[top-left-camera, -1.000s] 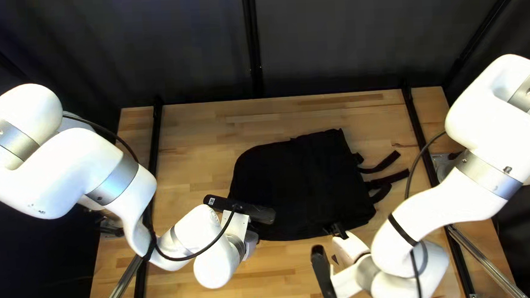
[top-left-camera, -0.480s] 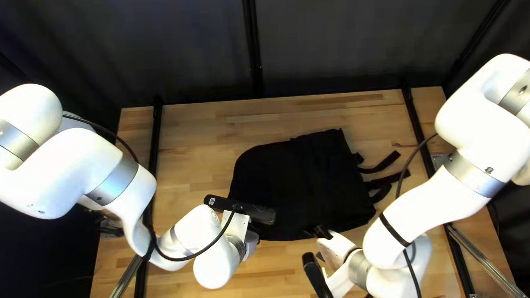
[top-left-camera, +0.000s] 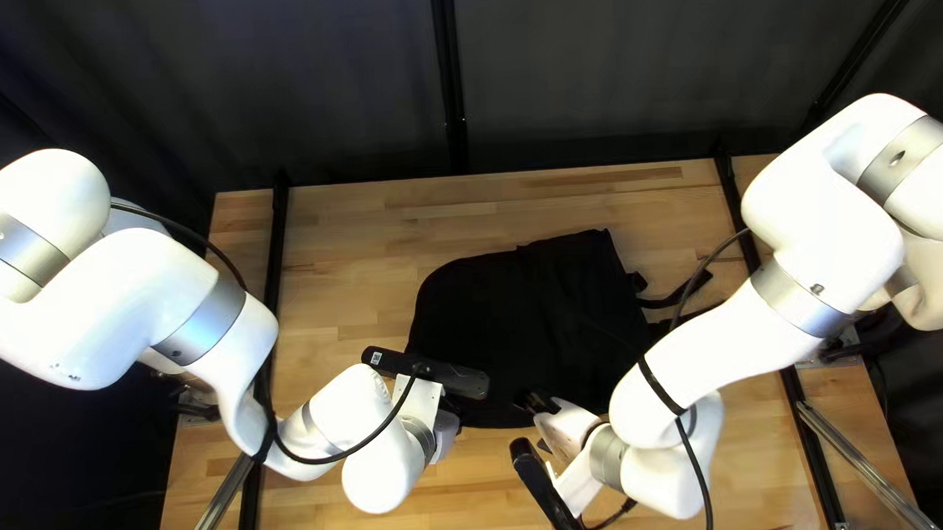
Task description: Remove a lunch box from a kids backpack
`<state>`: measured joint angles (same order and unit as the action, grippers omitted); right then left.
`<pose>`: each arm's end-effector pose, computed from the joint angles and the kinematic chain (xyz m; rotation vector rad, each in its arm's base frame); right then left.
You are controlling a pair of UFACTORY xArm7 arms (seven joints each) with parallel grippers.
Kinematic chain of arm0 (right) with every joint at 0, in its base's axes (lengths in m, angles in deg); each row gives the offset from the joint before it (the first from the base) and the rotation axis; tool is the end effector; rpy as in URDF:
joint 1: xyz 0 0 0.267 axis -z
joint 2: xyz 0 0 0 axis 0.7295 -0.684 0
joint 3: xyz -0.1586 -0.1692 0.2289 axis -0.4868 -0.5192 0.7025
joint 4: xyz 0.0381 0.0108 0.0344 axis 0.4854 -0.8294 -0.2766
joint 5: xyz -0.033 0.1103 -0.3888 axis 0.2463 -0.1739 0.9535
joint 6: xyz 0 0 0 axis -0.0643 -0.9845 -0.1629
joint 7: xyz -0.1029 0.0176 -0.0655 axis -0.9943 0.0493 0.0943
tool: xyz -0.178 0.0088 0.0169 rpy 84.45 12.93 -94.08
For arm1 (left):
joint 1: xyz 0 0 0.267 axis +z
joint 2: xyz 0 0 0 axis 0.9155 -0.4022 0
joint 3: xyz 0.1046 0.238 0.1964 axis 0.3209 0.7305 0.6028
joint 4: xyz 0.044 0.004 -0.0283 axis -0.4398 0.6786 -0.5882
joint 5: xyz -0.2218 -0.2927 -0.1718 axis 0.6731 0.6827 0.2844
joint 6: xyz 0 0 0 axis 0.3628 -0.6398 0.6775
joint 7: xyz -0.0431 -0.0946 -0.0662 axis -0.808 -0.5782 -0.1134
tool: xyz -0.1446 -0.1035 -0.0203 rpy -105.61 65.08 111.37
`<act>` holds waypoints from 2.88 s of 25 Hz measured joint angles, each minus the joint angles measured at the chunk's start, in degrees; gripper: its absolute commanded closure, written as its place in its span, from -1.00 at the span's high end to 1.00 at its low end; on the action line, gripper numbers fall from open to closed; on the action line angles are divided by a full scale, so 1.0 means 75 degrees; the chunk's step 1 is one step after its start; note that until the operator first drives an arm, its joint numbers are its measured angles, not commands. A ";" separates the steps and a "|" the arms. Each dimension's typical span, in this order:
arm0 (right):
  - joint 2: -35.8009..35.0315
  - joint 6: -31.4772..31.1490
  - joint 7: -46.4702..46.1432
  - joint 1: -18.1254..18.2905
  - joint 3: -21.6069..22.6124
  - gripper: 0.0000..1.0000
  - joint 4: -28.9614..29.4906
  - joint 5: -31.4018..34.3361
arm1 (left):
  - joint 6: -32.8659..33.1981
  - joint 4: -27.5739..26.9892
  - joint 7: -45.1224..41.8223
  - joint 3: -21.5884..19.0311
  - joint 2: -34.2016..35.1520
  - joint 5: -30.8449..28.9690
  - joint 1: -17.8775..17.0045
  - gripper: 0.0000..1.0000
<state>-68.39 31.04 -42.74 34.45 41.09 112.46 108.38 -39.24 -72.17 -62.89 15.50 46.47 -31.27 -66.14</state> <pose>0.5945 0.1818 0.0700 2.2682 0.8531 0.5093 0.4170 -0.1442 0.0577 -2.2889 -1.6254 -0.5456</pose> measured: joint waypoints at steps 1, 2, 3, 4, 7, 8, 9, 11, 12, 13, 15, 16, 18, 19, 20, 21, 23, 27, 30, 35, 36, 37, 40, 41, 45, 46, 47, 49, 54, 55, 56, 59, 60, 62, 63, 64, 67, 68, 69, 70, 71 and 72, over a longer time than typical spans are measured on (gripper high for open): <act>0.0002 0.0049 0.0001 0.0035 -0.0022 0.68 -0.0025 0.0029 | 0.0001 0.0002 -0.0012 -0.0002 0.0000 -0.0006 -0.0005 -1.00; 0.0007 0.0087 -0.0001 0.0065 -0.0041 0.58 -0.0046 0.0048 | 0.0001 0.0004 -0.0021 -0.0005 0.0000 -0.0011 -0.0009 -1.00; 0.0013 0.0111 -0.0006 0.0088 -0.0054 0.34 -0.0061 0.0057 | 0.0000 0.0005 -0.0028 -0.0007 0.0002 -0.0014 -0.0012 -1.00; 0.0017 0.0120 -0.0013 0.0102 -0.0062 0.12 -0.0071 0.0057 | -0.0003 0.0005 -0.0031 -0.0009 0.0005 -0.0014 -0.0014 -1.00; 0.0015 0.0115 -0.0044 0.0127 -0.0073 -0.78 -0.0067 0.0017 | -0.0019 0.0005 -0.0031 -0.0013 0.0020 -0.0013 -0.0019 -1.00; 0.0002 0.0109 -0.0057 0.0136 -0.0077 -0.92 -0.0050 -0.0002 | -0.0028 -0.0001 -0.0025 -0.0014 0.0022 -0.0011 -0.0019 -1.00; -0.0015 0.0101 -0.0072 0.0142 -0.0080 -1.00 -0.0025 -0.0025 | -0.0036 -0.0008 -0.0019 -0.0015 0.0023 -0.0008 -0.0020 -1.00; -0.0058 0.0076 -0.0109 0.0148 -0.0080 -1.00 0.0056 -0.0088 | -0.0048 -0.0017 -0.0008 -0.0015 0.0028 -0.0002 -0.0020 -1.00; -0.0074 0.0065 -0.0123 0.0149 -0.0077 -1.00 0.0085 -0.0117 | -0.0051 -0.0017 -0.0006 -0.0015 0.0031 0.0000 -0.0019 -1.00; -0.0083 0.0057 -0.0133 0.0150 -0.0074 -1.00 0.0105 -0.0140 | -0.0052 -0.0017 -0.0002 -0.0014 0.0035 0.0004 -0.0017 -1.00; -0.0091 0.0045 -0.0147 0.0151 -0.0068 -1.00 0.0126 -0.0179 | -0.0055 -0.0007 0.0013 -0.0012 0.0052 0.0022 -0.0010 -1.00; -0.0093 0.0041 -0.0152 0.0152 -0.0065 -1.00 0.0132 -0.0195 | -0.0056 0.0001 0.0024 -0.0011 0.0065 0.0032 -0.0006 -1.00; -0.0093 0.0037 -0.0157 0.0153 -0.0060 -1.00 0.0139 -0.0218 | -0.0053 0.0022 0.0054 -0.0007 0.0098 0.0055 0.0006 -1.00; -0.0093 0.0031 -0.0165 0.0154 -0.0056 -1.00 0.0143 -0.0237 | -0.0046 0.0038 0.0069 -0.0002 0.0114 0.0064 0.0015 -1.00; -0.0093 0.0023 -0.0178 0.0155 -0.0052 -1.00 0.0146 -0.0261 | -0.0035 0.0058 0.0083 0.0003 0.0135 0.0074 0.0025 -1.00; -0.0093 0.0009 -0.0196 0.0155 -0.0046 -1.00 0.0151 -0.0289 | -0.0019 0.0091 0.0099 0.0009 0.0167 0.0085 0.0036 -1.00; -0.0100 -0.0028 -0.0240 0.0155 -0.0033 -1.00 0.0170 -0.0357 | 0.0015 0.0163 0.0124 0.0020 0.0234 0.0113 0.0059 -1.00; -0.0119 -0.0048 -0.0274 0.0156 -0.0021 1.00 0.0214 -0.0419 | 0.0045 0.0206 0.0103 0.0033 0.0255 0.0102 0.0073 -1.00; -0.0110 -0.0015 -0.0265 0.0166 -0.0025 1.00 0.0197 -0.0395 | 0.0046 0.0202 0.0064 0.0028 0.0238 0.0082 0.0063 -1.00; -0.0116 -0.0073 -0.0277 0.0158 -0.0019 1.00 0.0215 -0.0449 | 0.0029 0.0214 0.0025 0.0006 0.0250 0.0095 0.0040 -1.00; -0.0127 -0.0105 -0.0286 0.0151 -0.0014 1.00 0.0232 -0.0477 | 0.0020 0.0220 0.0021 0.0000 0.0263 0.0105 0.0035 -1.00; -0.0140 -0.0138 -0.0295 0.0144 -0.0010 1.00 0.0254 -0.0510 | 0.0013 0.0224 0.0019 -0.0005 0.0274 0.0112 0.0030 -1.00; -0.0177 -0.0216 -0.0311 0.0128 0.0001 1.00 0.0318 -0.0591 | -0.0010 0.0221 0.0006 -0.0020 0.0289 0.0125 0.0016 -1.00; -0.0186 -0.0234 -0.0312 0.0125 0.0003 1.00 0.0333 -0.0608 | -0.0022 0.0216 0.0000 -0.0025 0.0292 0.0128 0.0010 -1.00; -0.0218 -0.0335 -0.0314 0.0102 0.0007 1.00 0.0381 -0.0673 | -0.0085 0.0175 -0.0036 -0.0049 0.0278 0.0130 -0.0022 -1.00; -0.0232 -0.0386 -0.0324 0.0091 0.0011 1.00 0.0405 -0.0712 | -0.0101 0.0163 -0.0045 -0.0055 0.0270 0.0130 -0.0029 -1.00; -0.0253 -0.0451 -0.0342 0.0079 0.0019 1.00 0.0441 -0.0770 | -0.0111 0.0156 -0.0050 -0.0059 0.0267 0.0130 -0.0034 -1.00; -0.0306 -0.0582 -0.0388 0.0057 0.0040 1.00 0.0540 -0.0913 | -0.0127 0.0148 -0.0054 -0.0065 0.0266 0.0133 -0.0042 -1.00; -0.0409 -0.0787 -0.0460 0.0032 0.0078 0.69 0.0742 -0.1182 | -0.0151 0.0142 -0.0045 -0.0072 0.0279 0.0151 -0.0047 -1.00; -0.0424 -0.0819 -0.0464 0.0028 0.0083 0.19 0.0771 -0.1221 | -0.0155 0.0142 -0.0044 -0.0074 0.0283 0.0154 -0.0048 -1.00; -0.0439 -0.0857 -0.0469 0.0023 0.0086 -0.87 0.0798 -0.1256 | -0.0157 0.0143 -0.0043 -0.0075 0.0284 0.0155 -0.0049 -1.00; -0.0489 -0.0979 -0.0481 -0.0002 0.0089 -1.00 0.0878 -0.1341 | -0.0163 0.0152 -0.0047 -0.0083 0.0296 0.0167 -0.0056 -1.00; -0.0509 -0.1042 -0.0487 -0.0016 0.0089 -1.00 0.0910 -0.1370 | -0.0166 0.0155 -0.0048 -0.0087 0.0303 0.0171 -0.0059 -1.00; -0.0527 -0.1144 -0.0491 -0.0033 0.0084 -1.00 0.0952 -0.1411 | -0.0174 0.0157 -0.0049 -0.0094 0.0316 0.0177 -0.0066 -1.00; -0.0461 -0.1130 -0.0479 0.0001 0.0073 -1.00 0.0870 -0.1411 | -0.0178 0.0157 -0.0049 -0.0098 0.0322 0.0180 -0.0069 -1.00; -0.0350 -0.1090 -0.0484 0.0066 0.0065 -1.00 0.0649 -0.1400 | -0.0183 0.0156 -0.0049 -0.0103 0.0327 0.0185 -0.0074 -1.00; 0.0069 -0.0860 -0.0572 0.0291 -0.0006 -1.00 -0.0179 -0.1319 | -0.0205 0.0143 -0.0049 -0.0118 0.0338 0.0198 -0.0088 -1.00; 0.0131 -0.0815 -0.0573 0.0334 -0.0027 -1.00 -0.0307 -0.1286 | -0.0208 0.0142 -0.0048 -0.0122 0.0343 0.0199 -0.0092 -1.00; 0.0186 -0.0790 -0.0572 0.0361 -0.0041 -1.00 -0.0403 -0.1256 | -0.0211 0.0142 -0.0048 -0.0125 0.0349 0.0201 -0.0095 -1.00; 0.0249 -0.0777 -0.0545 0.0373 -0.0051 -1.00 -0.0489 -0.1229 | -0.0212 0.0143 -0.0048 -0.0128 0.0355 0.0201 -0.0098 -1.00; 0.0309 -0.0770 -0.0489 0.0377 -0.0056 -1.00 -0.0580 -0.1205 | -0.0207 0.0150 -0.0050 -0.0130 0.0362 0.0200 -0.0100 -1.00; 0.0364 -0.0765 -0.0418 0.0375 -0.0057 -1.00 -0.0670 -0.1186 | -0.0199 0.0158 -0.0054 -0.0130 0.0367 0.0196 -0.0100 -1.00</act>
<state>-65.65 25.31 -45.88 37.26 40.67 107.43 99.48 -40.74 -70.99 -63.30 14.53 49.22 -29.81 -66.89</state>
